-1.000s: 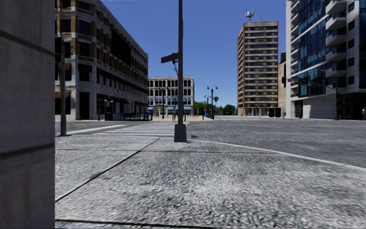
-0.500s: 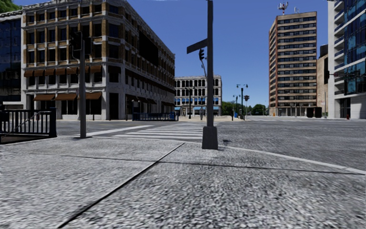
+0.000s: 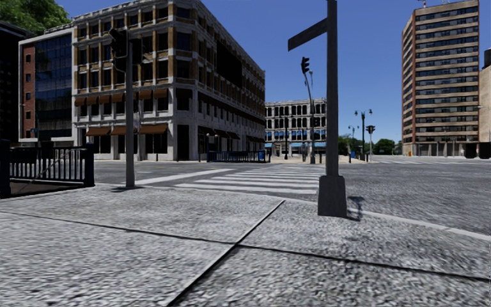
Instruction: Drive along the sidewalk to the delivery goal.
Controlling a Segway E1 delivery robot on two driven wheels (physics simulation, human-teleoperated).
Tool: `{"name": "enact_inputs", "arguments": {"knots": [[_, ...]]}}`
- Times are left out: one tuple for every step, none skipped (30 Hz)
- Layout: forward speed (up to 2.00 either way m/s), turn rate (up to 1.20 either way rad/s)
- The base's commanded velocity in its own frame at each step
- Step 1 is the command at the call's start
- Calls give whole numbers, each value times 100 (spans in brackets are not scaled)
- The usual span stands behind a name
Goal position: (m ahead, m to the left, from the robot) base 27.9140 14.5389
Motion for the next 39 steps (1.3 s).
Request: {"name": "enact_inputs", "arguments": {"knots": [[198,10],[198,10],[198,0],[198,0],[198,0],[198,0],[198,0],[198,0],[198,0],[198,0],[198,0],[198,0],[198,0],[198,0],[198,0],[198,0],[198,0],[198,0],[198,0],[198,0],[198,0],[198,0],[198,0],[198,0],[198,0],[198,0],[198,0],[198,0],[198,-1],[198,-7],[198,-7],[198,-12],[198,-23],[198,-29],[198,-29],[198,-32],[198,-32],[198,-32],[198,-32]]}}
